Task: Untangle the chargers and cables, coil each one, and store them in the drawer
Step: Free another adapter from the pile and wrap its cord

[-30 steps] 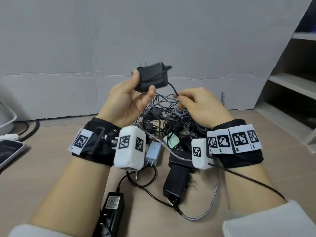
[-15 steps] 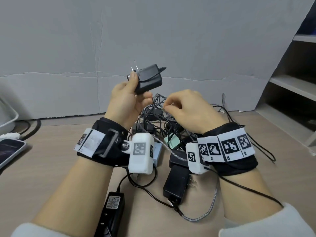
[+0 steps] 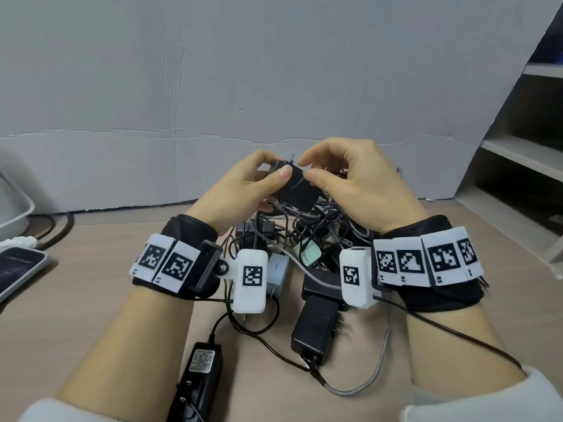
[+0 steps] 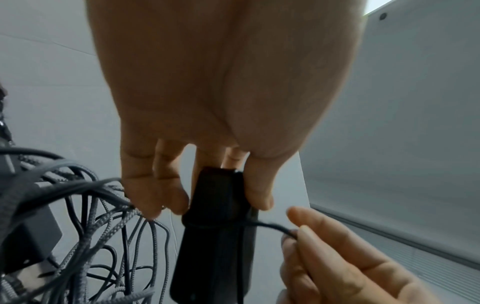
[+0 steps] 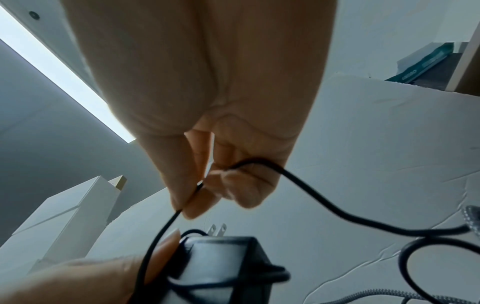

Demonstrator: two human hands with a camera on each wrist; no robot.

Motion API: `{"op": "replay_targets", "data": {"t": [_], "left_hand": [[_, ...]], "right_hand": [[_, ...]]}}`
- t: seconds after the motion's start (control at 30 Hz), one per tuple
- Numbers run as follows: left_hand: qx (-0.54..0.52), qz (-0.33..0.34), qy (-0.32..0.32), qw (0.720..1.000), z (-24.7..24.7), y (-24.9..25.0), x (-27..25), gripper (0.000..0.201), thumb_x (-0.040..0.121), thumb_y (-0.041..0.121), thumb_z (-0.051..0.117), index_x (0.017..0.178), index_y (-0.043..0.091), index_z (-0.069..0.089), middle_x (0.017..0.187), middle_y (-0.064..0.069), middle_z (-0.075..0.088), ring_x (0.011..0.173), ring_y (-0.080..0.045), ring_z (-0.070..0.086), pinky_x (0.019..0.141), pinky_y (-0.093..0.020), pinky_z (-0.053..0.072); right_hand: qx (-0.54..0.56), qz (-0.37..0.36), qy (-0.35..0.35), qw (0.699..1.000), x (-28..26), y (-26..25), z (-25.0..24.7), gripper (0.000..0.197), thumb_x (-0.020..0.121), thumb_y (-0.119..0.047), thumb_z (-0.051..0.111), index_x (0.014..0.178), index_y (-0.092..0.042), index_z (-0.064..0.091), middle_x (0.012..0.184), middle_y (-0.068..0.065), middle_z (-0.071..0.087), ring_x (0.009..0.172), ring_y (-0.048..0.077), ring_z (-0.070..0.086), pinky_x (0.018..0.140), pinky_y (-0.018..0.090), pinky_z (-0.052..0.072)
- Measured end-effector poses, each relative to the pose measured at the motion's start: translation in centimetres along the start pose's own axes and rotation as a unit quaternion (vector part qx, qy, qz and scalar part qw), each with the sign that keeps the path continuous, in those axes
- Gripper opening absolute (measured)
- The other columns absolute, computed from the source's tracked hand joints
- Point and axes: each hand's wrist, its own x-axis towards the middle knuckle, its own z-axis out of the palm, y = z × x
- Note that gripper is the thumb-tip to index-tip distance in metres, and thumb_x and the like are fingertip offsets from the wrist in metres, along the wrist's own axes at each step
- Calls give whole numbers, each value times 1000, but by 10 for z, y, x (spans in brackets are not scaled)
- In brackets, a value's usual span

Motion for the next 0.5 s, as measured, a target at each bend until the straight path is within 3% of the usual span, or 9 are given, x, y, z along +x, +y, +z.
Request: {"op": "replay_targets", "data": {"t": [0.1, 0.23, 0.4, 0.5], "left_hand": [[-36, 14, 17, 999, -3, -1, 1, 26, 102, 27, 55, 123, 11, 54, 108, -6, 73, 101, -22, 71, 86, -39, 59], [-205, 39, 144, 967, -9, -5, 7, 25, 102, 19, 57, 123, 7, 52, 111, -9, 70, 100, -27, 73, 77, -36, 60], [-351, 42, 238, 905, -20, -11, 13, 20, 101, 15, 57, 116, 3, 52, 126, -26, 61, 110, -34, 69, 84, -36, 60], [-328, 35, 253, 910, -23, -14, 15, 21, 100, 16, 60, 117, 4, 53, 123, -26, 62, 109, -33, 70, 85, -36, 60]], "right_hand": [[-14, 7, -27, 1000, -2, 2, -6, 22, 93, -8, 64, 106, -24, 71, 84, -9, 65, 80, 7, 61, 75, 19, 49], [-39, 38, -34, 998, -2, 10, -12, 17, 92, -11, 66, 100, -24, 72, 84, -7, 69, 69, 5, 56, 73, 20, 47], [-88, 109, -107, 984, -3, 15, -7, 10, 94, -21, 65, 101, -23, 71, 79, -6, 70, 78, 13, 65, 81, 29, 52], [-90, 102, -120, 983, -5, 8, -6, 14, 99, -25, 59, 104, -27, 72, 81, -4, 68, 82, 21, 66, 83, 38, 54]]}}
